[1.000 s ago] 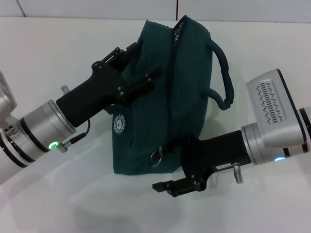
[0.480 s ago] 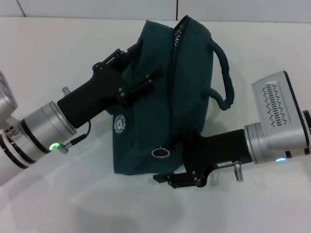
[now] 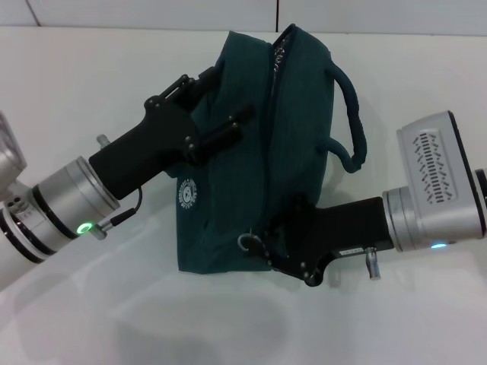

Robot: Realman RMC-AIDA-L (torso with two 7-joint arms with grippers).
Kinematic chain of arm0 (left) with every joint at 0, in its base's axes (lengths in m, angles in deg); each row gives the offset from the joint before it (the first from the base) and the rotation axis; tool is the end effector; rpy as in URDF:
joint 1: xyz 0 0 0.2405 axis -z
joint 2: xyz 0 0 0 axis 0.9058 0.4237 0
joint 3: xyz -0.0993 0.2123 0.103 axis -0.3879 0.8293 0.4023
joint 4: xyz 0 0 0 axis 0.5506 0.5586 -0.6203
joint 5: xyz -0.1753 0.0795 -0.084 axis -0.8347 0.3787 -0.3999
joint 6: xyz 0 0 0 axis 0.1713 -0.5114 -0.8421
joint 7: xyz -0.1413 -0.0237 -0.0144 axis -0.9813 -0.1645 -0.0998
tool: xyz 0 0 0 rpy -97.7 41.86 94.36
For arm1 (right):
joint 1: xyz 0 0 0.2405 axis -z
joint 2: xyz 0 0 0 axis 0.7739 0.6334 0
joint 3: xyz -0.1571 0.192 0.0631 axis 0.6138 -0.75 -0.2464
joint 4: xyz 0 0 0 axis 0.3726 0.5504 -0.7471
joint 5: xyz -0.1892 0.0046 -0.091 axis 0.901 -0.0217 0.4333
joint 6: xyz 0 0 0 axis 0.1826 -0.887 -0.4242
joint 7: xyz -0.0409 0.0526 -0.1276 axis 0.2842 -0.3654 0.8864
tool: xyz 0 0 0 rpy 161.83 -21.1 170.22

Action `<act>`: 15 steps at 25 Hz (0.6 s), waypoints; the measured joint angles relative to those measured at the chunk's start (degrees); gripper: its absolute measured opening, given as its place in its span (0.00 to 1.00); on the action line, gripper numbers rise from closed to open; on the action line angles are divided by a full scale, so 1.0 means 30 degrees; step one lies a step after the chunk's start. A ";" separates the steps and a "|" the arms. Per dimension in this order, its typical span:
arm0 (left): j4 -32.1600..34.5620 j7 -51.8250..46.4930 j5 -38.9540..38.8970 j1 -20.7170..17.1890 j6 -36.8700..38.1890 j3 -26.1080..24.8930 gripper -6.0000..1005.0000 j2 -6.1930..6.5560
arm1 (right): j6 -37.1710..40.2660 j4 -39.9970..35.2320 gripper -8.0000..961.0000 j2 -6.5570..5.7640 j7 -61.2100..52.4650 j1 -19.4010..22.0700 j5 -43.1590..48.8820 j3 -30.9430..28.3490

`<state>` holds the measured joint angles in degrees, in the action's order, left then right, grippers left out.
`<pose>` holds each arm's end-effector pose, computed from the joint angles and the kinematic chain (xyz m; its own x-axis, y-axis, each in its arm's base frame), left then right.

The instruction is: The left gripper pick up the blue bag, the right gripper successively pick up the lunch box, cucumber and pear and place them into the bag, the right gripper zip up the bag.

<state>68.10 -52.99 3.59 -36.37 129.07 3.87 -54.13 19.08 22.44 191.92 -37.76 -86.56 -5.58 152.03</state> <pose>-0.2522 0.2972 -0.0398 0.4936 0.0330 0.8691 0.5347 -0.7996 -0.2733 0.1671 0.3168 -0.1032 0.9333 0.1183 -0.3392 0.1171 -0.9928 -0.0240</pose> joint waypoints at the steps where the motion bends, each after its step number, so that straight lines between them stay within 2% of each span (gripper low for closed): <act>1: 0.0000 0.0000 -0.0007 -0.0017 0.0086 -0.0036 0.81 0.0000 | 0.0068 -0.0015 0.34 0.0000 0.0135 0.0000 -0.0001 0.0007; 2: 0.0001 0.0000 -0.0014 -0.0043 0.0187 -0.0067 0.81 -0.0001 | 0.0142 -0.0032 0.31 0.0001 0.0251 0.0000 -0.0002 0.0008; 5: 0.0002 0.0000 -0.0137 -0.0154 0.0659 -0.0131 0.81 0.0006 | 0.0423 -0.0066 0.11 -0.0016 0.0822 0.0000 -0.0055 -0.0009; 10: -0.0008 -0.0136 -0.0675 -0.0464 0.1019 -0.0136 0.81 0.0053 | 0.0481 -0.0129 0.03 -0.0072 0.1560 0.0077 -0.0261 -0.0089; 15: -0.0021 -0.0170 -0.1300 -0.1147 0.1872 -0.0157 0.81 0.0070 | 0.0642 -0.0219 0.03 -0.0083 0.2545 0.0154 -0.0267 -0.0401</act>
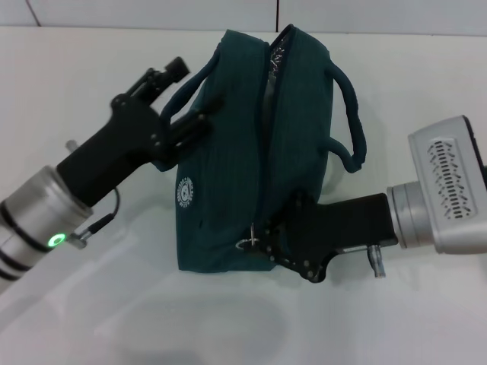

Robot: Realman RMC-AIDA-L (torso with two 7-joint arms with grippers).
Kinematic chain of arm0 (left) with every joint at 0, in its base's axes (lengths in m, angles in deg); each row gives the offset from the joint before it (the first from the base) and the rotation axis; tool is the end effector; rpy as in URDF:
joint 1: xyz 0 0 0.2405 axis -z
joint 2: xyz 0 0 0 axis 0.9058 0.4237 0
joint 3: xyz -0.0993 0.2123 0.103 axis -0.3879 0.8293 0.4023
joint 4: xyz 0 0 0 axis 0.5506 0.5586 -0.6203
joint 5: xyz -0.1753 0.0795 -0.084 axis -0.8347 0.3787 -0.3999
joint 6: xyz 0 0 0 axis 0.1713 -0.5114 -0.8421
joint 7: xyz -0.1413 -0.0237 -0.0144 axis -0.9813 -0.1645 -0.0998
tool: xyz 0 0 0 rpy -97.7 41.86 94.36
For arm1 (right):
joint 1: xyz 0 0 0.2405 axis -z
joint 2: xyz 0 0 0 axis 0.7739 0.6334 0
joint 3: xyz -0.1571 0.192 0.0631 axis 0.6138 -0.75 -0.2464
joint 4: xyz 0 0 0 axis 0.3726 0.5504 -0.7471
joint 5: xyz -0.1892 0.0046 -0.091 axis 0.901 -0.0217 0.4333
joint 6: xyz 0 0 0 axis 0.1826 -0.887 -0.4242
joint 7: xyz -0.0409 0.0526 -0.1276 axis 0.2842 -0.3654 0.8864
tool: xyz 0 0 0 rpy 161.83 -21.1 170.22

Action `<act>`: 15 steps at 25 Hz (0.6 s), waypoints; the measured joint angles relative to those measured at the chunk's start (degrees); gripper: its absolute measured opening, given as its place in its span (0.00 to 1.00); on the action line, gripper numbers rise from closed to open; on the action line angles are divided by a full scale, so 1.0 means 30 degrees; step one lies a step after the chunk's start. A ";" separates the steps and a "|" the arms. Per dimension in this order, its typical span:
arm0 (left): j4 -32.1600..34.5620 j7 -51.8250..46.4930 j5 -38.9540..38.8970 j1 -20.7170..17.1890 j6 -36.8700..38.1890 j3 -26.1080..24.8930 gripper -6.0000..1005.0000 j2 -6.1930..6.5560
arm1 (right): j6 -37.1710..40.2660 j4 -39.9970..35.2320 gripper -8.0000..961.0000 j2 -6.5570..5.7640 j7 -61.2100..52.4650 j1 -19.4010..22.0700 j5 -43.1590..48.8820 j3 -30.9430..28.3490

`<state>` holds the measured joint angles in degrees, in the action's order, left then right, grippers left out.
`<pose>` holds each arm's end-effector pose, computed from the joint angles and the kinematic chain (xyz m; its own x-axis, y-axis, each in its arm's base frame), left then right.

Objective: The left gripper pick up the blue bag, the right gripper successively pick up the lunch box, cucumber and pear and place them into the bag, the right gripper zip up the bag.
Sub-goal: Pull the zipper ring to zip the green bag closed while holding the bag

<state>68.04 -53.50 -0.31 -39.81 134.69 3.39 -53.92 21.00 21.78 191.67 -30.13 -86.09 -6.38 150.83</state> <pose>-0.2618 0.2809 -0.0231 0.4083 -0.0146 0.9127 0.5749 -0.7726 -0.2695 0.1641 0.3164 -0.0969 0.8978 0.2444 -0.3663 0.2353 -0.9694 -0.0701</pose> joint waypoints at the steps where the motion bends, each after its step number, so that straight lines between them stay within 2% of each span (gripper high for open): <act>1: -0.0003 0.0004 -0.0177 -0.0204 0.0306 0.0000 0.81 0.0010 | 0.0140 -0.0005 0.03 -0.0002 0.0220 0.0015 -0.0001 -0.0196; 6: -0.0008 0.0015 -0.0506 -0.1102 0.1213 0.0050 0.81 0.0028 | 0.1072 -0.0011 0.03 -0.0005 0.1381 0.0054 -0.0003 -0.1335; 15: 0.0141 0.0584 -0.0342 -0.4262 0.2142 0.0364 0.81 0.0064 | 0.1451 -0.0045 0.03 -0.0034 0.2844 -0.0080 -0.0221 -0.2234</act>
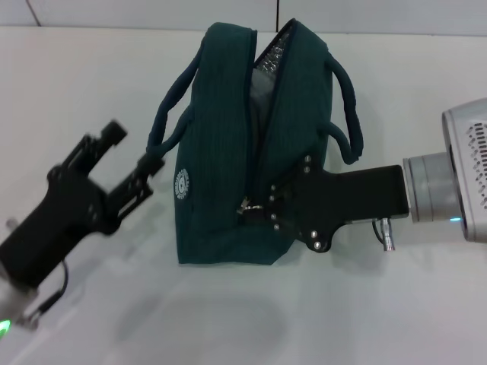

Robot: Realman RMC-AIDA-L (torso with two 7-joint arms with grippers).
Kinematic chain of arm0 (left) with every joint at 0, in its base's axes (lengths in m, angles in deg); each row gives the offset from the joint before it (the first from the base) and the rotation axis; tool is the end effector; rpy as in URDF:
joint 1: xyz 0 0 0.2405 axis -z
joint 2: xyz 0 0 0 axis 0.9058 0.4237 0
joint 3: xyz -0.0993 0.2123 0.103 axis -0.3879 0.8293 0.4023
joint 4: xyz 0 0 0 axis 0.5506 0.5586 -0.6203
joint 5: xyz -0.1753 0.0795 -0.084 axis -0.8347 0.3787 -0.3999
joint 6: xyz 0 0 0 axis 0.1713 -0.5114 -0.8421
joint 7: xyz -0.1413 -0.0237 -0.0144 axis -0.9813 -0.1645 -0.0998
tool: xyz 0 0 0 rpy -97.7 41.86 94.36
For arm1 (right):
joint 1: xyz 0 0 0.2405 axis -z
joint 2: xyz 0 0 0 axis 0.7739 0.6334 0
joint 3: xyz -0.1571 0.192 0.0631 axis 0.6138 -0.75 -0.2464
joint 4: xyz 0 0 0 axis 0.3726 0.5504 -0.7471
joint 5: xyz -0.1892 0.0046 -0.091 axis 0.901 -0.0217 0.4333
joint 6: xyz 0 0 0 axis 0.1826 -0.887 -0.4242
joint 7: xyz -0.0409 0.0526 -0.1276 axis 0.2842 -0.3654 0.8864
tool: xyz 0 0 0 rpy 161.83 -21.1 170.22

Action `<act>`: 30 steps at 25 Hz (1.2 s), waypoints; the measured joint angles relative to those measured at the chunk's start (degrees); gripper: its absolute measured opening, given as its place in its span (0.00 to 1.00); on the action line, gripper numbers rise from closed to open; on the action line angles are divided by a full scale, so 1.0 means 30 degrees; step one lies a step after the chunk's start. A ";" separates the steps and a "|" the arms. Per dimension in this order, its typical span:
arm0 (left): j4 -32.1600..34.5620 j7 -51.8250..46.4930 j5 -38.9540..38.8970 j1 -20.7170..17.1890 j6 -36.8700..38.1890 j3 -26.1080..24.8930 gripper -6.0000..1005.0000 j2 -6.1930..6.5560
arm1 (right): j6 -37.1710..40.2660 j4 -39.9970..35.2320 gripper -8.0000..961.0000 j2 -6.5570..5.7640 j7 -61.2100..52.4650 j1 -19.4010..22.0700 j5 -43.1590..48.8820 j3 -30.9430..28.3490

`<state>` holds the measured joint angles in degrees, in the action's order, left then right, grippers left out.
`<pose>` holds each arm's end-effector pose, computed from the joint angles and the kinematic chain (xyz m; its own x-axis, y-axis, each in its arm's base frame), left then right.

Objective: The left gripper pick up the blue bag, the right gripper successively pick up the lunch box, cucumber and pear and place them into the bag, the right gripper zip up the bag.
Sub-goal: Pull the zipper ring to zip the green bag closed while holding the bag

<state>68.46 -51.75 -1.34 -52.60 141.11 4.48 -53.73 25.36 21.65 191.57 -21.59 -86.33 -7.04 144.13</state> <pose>-0.3053 0.2104 -0.0133 0.3796 -0.0118 0.9251 0.6685 -0.6878 -0.2831 0.1546 0.3275 -0.0762 0.8236 0.3782 -0.4227 0.3335 -0.9257 -0.1785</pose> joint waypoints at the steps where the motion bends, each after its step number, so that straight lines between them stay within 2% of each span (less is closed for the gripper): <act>1: 0.0015 0.0210 0.0012 -0.0327 0.0057 0.0212 0.81 0.0007 | -0.0004 -0.0003 0.03 -0.0001 0.0140 -0.0003 -0.0008 -0.0078; 4: 0.0043 0.1100 0.0029 -0.1172 0.0100 0.1303 0.81 0.0010 | -0.0076 -0.0023 0.03 -0.0012 0.0292 -0.0089 -0.0029 -0.0125; 6: 0.0022 0.1786 0.0050 -0.1438 -0.0217 0.2714 0.81 0.0017 | -0.0164 -0.0025 0.03 0.0008 0.0461 -0.0199 -0.0047 -0.0138; 11: -0.0157 0.2077 0.0057 -0.0950 -0.1505 0.4652 0.81 0.0034 | -0.0186 -0.0025 0.03 0.0048 0.0868 -0.0330 -0.0585 -0.0147; 20: -0.0955 0.1943 -0.0196 0.0343 -0.2885 0.5043 0.79 0.0018 | -0.0188 -0.0024 0.03 0.0085 0.0911 -0.0173 -0.1019 -0.0148; 26: -0.0791 0.1914 -0.0441 0.0396 -0.2961 0.5029 0.79 0.0029 | -0.0095 -0.0004 0.03 0.0040 0.0898 0.0142 -0.1313 -0.0149; 30: -0.0753 0.2023 -0.0459 0.0413 -0.3196 0.5029 0.67 0.0038 | -0.0080 0.0031 0.03 0.0029 0.0880 0.0173 -0.1353 -0.0148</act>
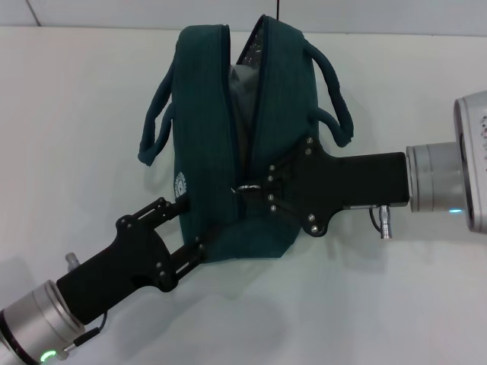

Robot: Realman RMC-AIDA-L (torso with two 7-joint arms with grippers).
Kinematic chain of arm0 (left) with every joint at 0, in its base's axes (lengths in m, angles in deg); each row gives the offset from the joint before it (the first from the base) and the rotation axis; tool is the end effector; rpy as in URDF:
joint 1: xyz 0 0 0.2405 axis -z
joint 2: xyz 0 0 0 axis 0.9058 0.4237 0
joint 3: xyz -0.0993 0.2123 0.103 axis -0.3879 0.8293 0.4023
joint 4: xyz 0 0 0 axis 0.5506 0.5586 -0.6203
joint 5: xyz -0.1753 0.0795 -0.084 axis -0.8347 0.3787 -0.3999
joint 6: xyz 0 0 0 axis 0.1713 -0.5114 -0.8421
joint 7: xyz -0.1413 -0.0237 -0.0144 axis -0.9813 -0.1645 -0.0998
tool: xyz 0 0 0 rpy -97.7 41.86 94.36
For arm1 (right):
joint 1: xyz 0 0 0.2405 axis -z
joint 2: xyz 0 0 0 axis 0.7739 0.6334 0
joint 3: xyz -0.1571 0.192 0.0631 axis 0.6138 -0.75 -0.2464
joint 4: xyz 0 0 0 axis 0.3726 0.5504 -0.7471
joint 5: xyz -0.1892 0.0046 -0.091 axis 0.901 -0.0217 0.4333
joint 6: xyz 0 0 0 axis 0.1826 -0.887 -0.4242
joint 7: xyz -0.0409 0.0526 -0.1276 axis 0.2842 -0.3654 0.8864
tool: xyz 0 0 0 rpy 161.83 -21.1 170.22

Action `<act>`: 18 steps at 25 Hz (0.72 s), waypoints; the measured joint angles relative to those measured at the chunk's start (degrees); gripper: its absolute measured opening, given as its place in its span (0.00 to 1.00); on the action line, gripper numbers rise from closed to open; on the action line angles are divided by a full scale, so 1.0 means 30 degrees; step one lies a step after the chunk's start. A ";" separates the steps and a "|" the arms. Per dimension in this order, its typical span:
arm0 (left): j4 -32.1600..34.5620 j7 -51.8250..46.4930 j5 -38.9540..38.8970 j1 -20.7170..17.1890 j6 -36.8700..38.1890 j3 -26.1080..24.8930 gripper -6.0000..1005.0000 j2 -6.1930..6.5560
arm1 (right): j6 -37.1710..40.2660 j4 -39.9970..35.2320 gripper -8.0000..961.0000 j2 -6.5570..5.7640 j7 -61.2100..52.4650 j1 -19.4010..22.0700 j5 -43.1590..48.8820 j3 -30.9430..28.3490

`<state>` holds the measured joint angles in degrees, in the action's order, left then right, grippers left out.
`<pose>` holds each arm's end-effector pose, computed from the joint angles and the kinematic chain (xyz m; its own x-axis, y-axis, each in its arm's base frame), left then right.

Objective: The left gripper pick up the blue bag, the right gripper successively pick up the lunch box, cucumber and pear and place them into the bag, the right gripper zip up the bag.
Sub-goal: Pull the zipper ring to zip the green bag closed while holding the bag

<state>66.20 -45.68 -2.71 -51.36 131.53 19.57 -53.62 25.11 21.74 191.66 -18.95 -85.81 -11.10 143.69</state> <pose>-0.3089 0.2020 -0.0577 0.5587 0.1429 0.8170 0.5928 -0.7577 -0.2729 0.1496 0.3309 -0.0711 0.7946 0.3954 -0.4608 0.3179 -0.9175 -0.2391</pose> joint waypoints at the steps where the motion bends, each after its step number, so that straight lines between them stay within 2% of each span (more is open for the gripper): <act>1: 0.0005 0.0009 -0.0002 0.0013 -0.0058 0.0000 0.63 0.0003 | 0.0007 -0.0009 0.03 0.0000 0.0010 0.0095 -0.0109 0.0000; 13: -0.0040 0.0493 -0.0006 0.0140 -0.0421 0.0067 0.36 0.0003 | 0.0260 -0.0157 0.03 0.0025 0.1522 0.0821 -0.1791 0.0001; 18: -0.0009 0.0501 -0.0003 0.0172 -0.0454 0.0099 0.14 0.0004 | 0.0353 -0.0102 0.03 0.0012 0.2514 0.1210 -0.2894 0.0003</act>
<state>66.17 -44.18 -2.72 -50.84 130.16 19.87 -53.60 26.17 21.43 191.70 -11.41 -82.18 -19.78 143.70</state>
